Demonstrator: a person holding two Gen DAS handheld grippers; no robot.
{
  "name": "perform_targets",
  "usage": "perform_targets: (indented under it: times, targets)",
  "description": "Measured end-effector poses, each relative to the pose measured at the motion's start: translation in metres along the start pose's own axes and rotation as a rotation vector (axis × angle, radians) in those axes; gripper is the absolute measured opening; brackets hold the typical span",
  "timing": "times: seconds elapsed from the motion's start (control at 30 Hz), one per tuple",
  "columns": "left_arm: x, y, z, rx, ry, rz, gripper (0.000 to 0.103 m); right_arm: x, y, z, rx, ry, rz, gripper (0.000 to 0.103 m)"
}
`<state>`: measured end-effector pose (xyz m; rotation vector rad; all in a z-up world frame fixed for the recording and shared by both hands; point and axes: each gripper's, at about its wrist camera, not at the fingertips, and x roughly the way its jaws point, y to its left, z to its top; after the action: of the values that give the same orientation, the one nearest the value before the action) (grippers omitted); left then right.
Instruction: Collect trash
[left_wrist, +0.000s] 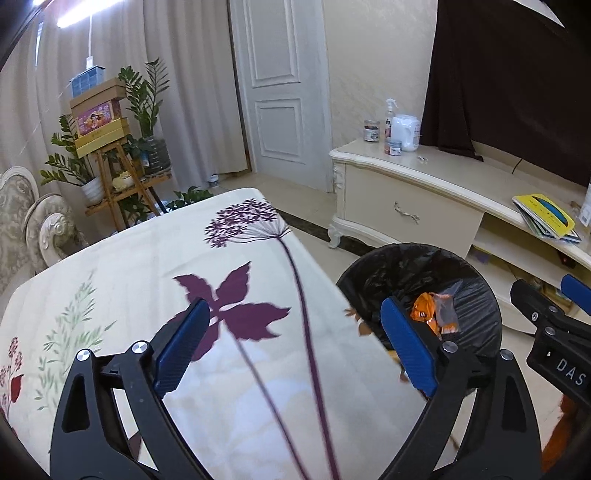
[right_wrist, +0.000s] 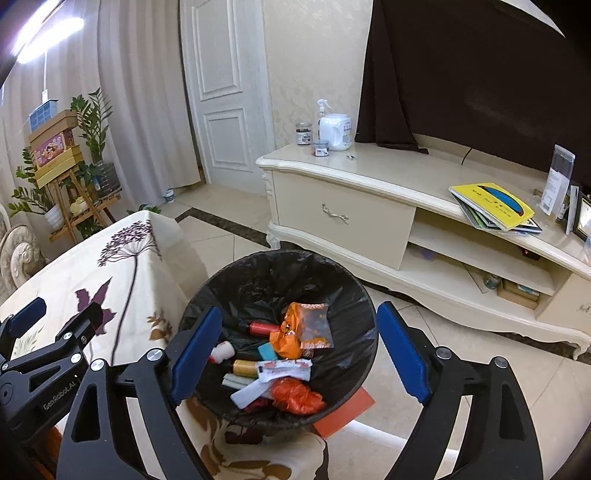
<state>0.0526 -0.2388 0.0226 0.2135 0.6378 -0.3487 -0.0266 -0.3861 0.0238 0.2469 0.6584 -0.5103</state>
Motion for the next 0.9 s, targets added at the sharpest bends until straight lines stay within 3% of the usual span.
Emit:
perform_targets:
  times: [0.23,0.47,0.9]
  targets:
    - [-0.033,0.026,-0.012,-0.047,-0.007,0.002,0.096,-0.030,0.011,-0.016,0.001,-0.005,0.026,0.085]
    - [-0.061,0.036,-0.024,-0.033,-0.039,0.046,0.097,-0.050,0.019,-0.026,-0.021,-0.016,0.037,0.085]
    - [-0.073,0.043,-0.030,-0.065,-0.034,0.018,0.097,-0.064,0.022,-0.031,-0.015,-0.032,0.042,0.085]
